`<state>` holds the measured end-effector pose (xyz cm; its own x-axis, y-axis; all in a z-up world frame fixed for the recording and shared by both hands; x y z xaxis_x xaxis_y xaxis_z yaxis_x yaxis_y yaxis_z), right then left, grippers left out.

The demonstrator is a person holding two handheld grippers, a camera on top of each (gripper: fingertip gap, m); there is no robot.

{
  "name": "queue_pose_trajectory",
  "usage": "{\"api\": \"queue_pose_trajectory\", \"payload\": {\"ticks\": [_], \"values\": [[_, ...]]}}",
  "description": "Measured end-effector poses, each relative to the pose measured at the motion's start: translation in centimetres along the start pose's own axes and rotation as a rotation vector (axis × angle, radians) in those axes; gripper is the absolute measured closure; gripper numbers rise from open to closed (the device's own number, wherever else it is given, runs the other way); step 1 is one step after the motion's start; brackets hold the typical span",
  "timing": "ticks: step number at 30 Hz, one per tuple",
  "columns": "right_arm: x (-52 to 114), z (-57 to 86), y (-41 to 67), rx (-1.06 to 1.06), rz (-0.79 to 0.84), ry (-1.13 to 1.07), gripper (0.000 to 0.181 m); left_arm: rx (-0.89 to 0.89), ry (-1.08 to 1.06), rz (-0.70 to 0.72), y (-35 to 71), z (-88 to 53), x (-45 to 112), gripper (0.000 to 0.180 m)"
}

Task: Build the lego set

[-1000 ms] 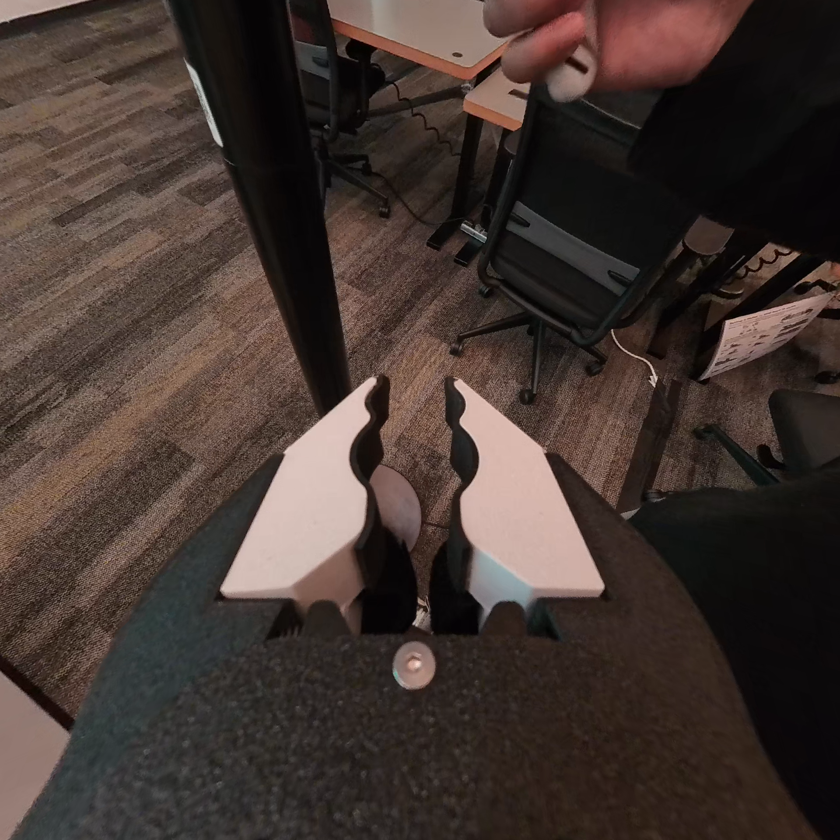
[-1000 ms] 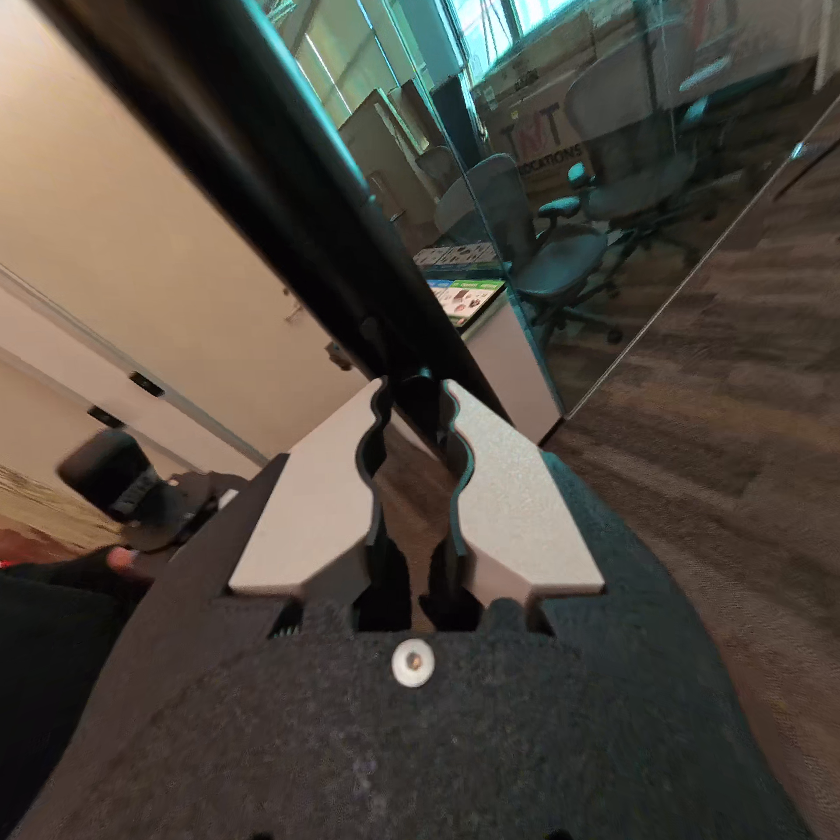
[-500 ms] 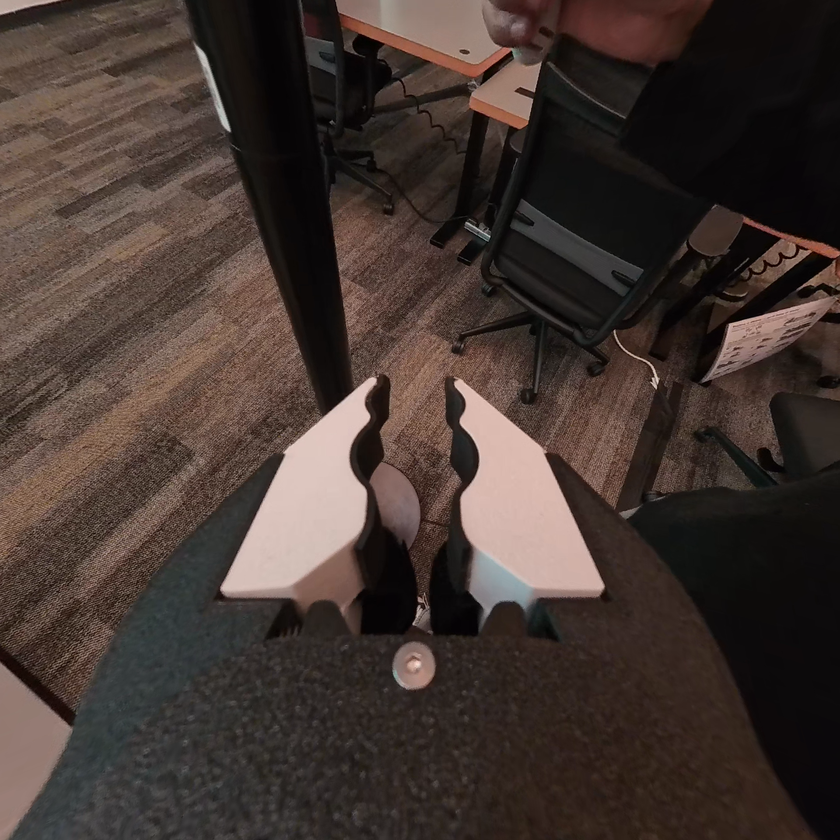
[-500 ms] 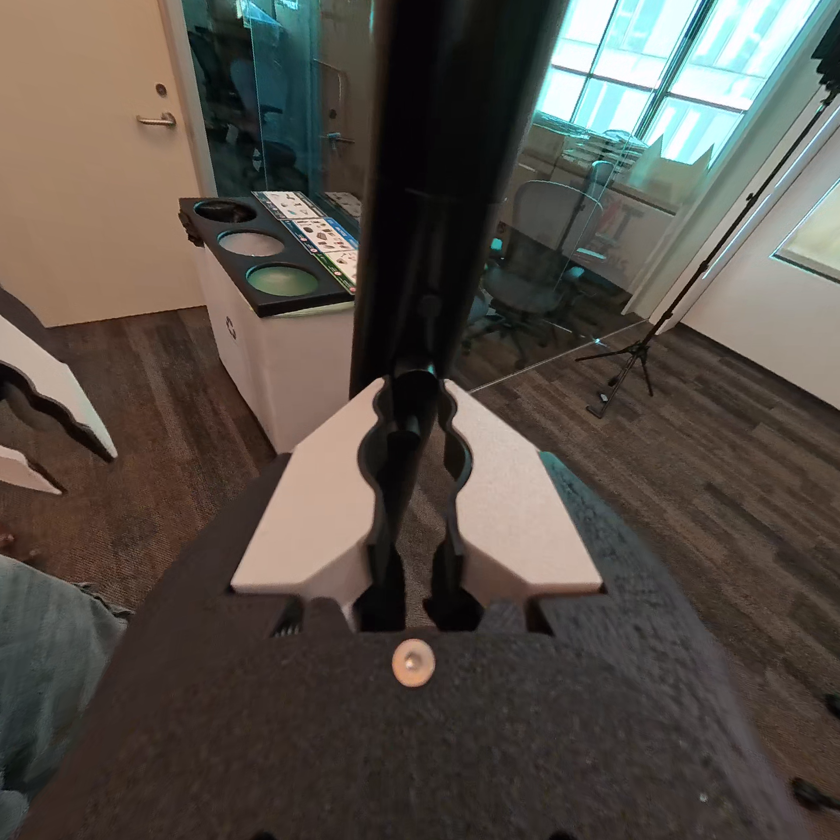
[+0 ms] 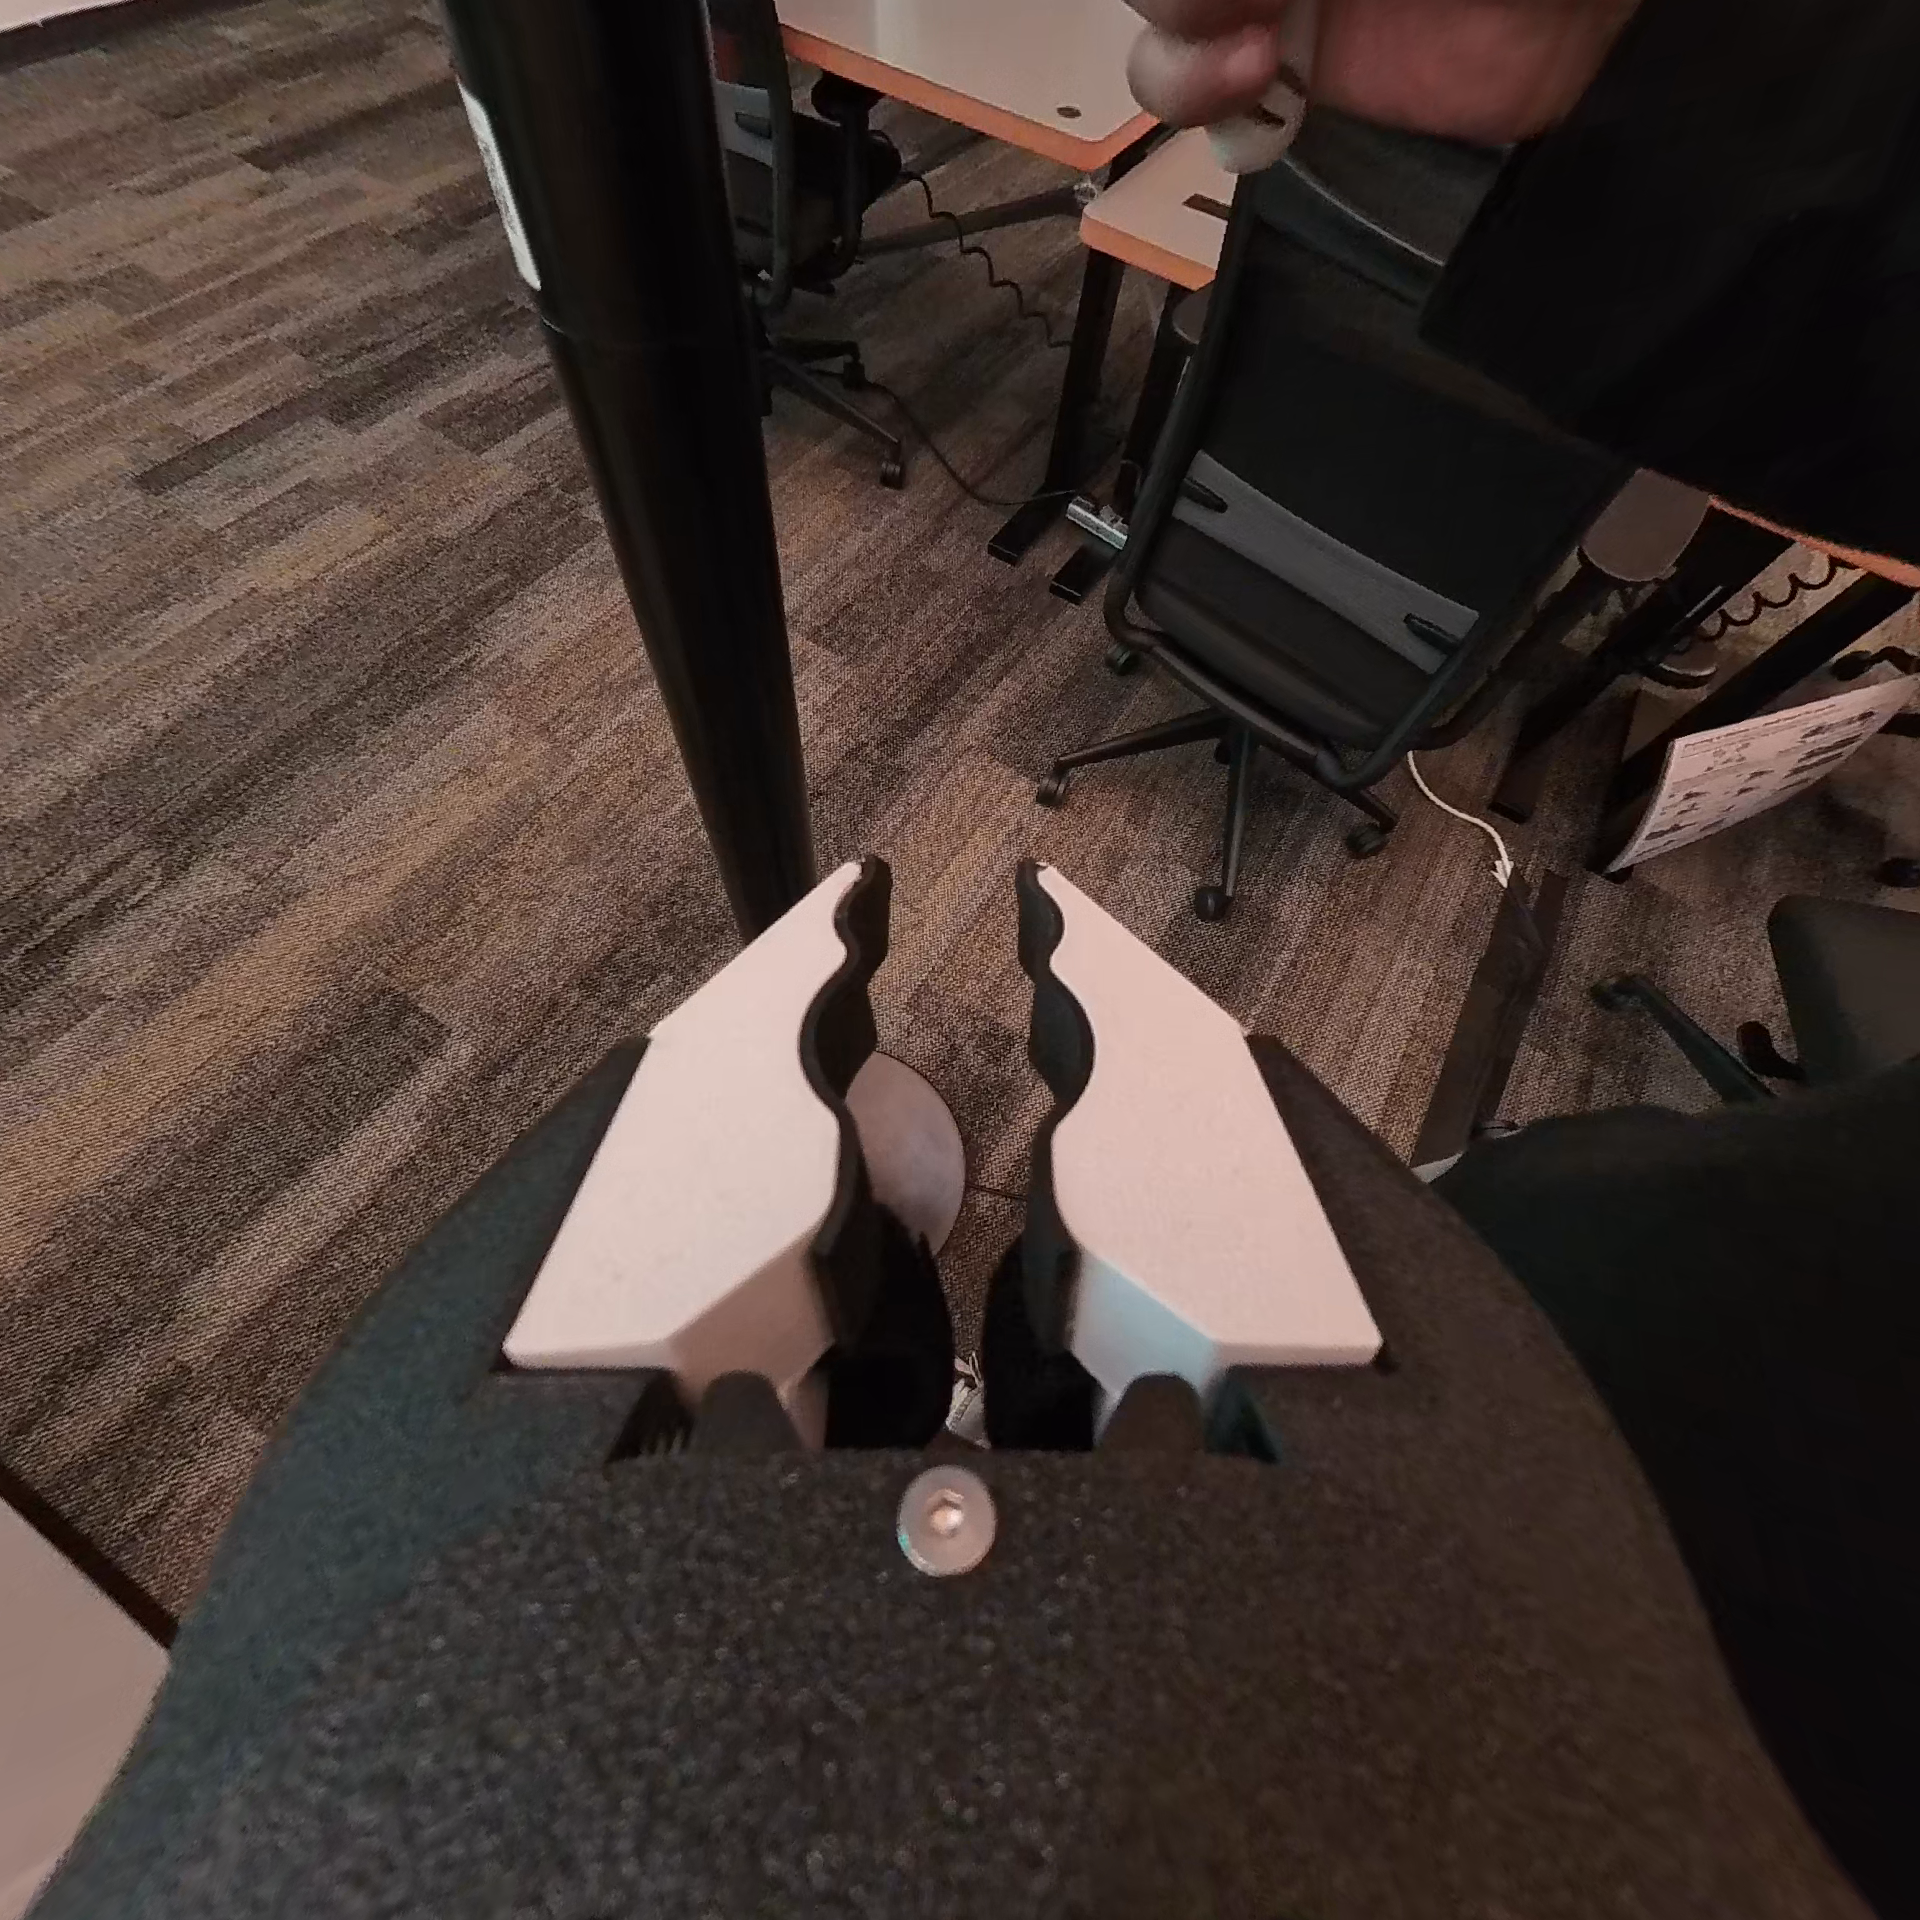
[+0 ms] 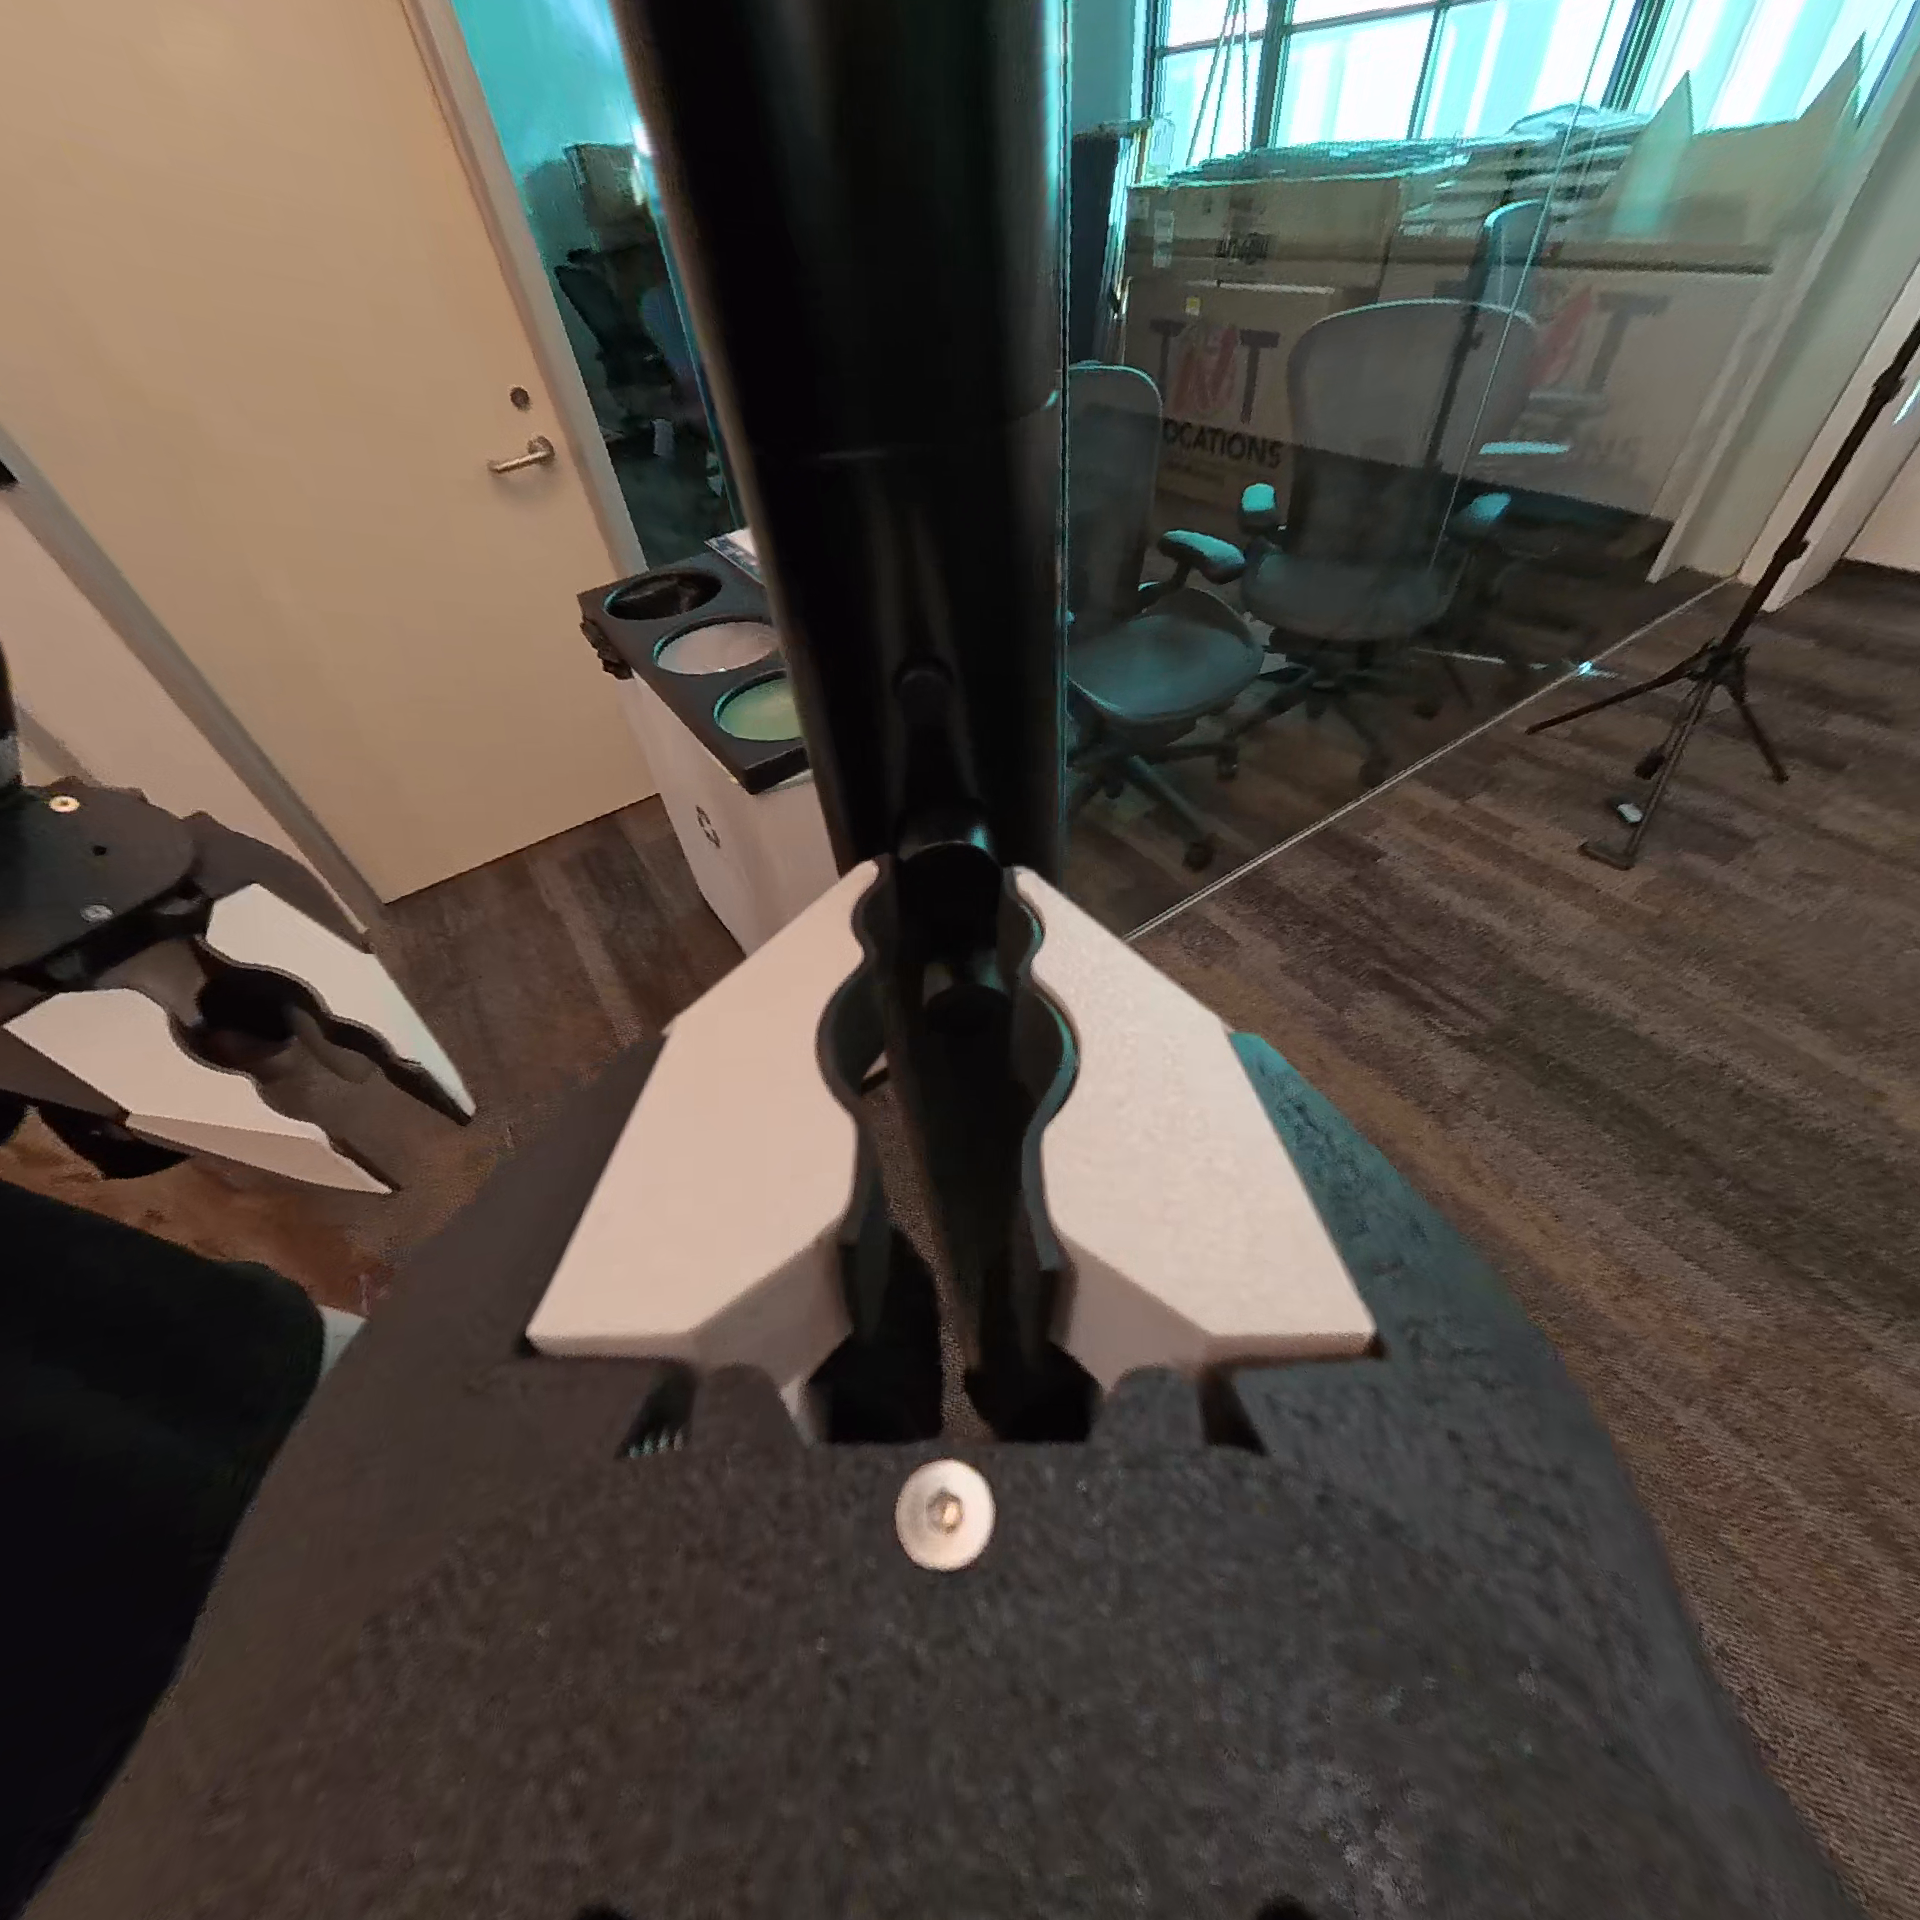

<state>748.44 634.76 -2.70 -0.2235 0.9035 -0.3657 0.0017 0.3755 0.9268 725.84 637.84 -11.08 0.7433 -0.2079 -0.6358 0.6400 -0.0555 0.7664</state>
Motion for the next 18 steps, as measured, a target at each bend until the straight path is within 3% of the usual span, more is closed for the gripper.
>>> {"api": "queue_pose_trajectory", "payload": {"ticks": [5,10,18], "values": [[-0.02,-0.12,0.15,-0.016,-0.003,-0.010,0.163,0.004,-0.002,-0.003,0.05,-0.03,0.07,0.157],[0.00,-0.48,0.23,-0.179,-0.008,-0.092,0.162,0.004,-0.005,-0.004,0.03,-0.03,0.18,0.157],[-0.04,-0.35,0.38,-0.201,-0.027,-0.095,0.162,0.005,-0.008,-0.005,0.06,0.05,0.35,0.157]]}}
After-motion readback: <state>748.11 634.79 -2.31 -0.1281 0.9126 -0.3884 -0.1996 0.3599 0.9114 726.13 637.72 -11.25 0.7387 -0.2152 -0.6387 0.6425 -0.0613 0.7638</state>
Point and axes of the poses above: each gripper's, where its closed fingertips meet, x out along the fingers, y out of its top, z = x × y across the jaws, the point moved 6 cm from there along -x, back along the fingers, and after that the axes turned 9 degrees about -z, right-handed, at the moved point
